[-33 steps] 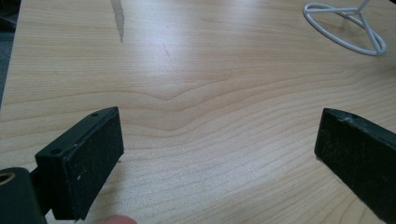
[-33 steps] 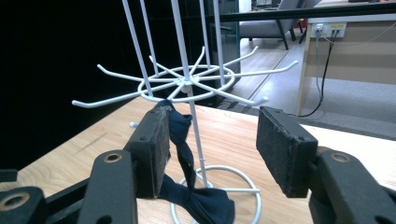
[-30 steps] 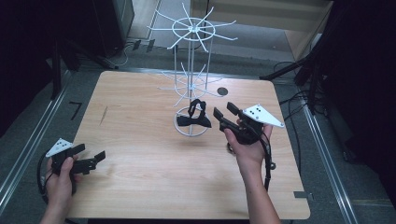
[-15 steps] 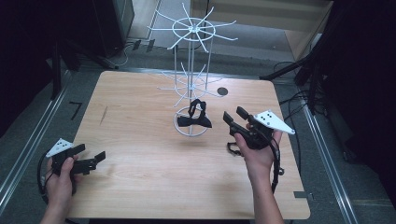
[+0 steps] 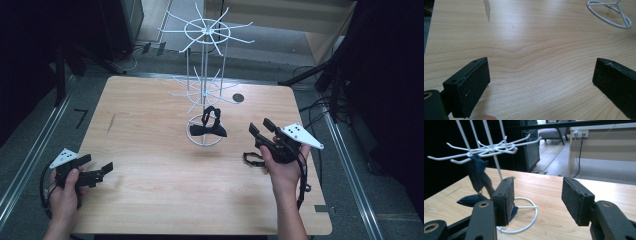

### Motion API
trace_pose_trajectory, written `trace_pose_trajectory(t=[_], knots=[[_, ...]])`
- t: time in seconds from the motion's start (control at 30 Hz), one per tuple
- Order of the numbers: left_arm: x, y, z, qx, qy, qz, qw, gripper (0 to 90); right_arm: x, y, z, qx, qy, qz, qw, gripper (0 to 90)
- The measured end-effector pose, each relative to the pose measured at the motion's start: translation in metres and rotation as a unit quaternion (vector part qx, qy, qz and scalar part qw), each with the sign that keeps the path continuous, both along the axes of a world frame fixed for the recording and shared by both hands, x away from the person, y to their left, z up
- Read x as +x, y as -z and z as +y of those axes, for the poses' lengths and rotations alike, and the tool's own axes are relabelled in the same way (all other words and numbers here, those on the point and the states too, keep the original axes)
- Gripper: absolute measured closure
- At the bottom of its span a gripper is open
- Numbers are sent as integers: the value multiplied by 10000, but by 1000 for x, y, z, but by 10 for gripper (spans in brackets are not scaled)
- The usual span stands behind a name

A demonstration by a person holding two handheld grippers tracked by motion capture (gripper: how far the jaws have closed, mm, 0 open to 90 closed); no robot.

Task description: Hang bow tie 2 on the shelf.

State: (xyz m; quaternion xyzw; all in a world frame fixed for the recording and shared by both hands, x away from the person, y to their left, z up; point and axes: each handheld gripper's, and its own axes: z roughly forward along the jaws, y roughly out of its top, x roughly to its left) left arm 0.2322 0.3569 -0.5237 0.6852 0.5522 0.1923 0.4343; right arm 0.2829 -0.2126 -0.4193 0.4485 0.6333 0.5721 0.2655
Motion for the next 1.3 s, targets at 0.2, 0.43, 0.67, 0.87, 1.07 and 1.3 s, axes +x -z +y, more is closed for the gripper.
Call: trace_pose_trajectory(t=[0.2,0.43,0.67,0.87,1.07,1.3], knots=[[0,0,0,-3,2,-4,10000,16,1,9,-13,-65,188,71,9998,451],[0,0,0,-7,-1,-5,10000,16,0,21,-29,-36,379,240,9990,453],[0,0,0,-4,-13,-25,10000,16,-1,34,-45,0,565,399,9976,459],[0,0,0,-8,-14,-18,10000,16,-1,46,-52,-5,569,618,9965,471],[0,0,0,-24,-20,-28,10000,16,3,61,-52,-67,568,826,9949,511],[0,0,0,-31,-18,-23,10000,16,7,73,-54,-78,513,1025,9934,571]])
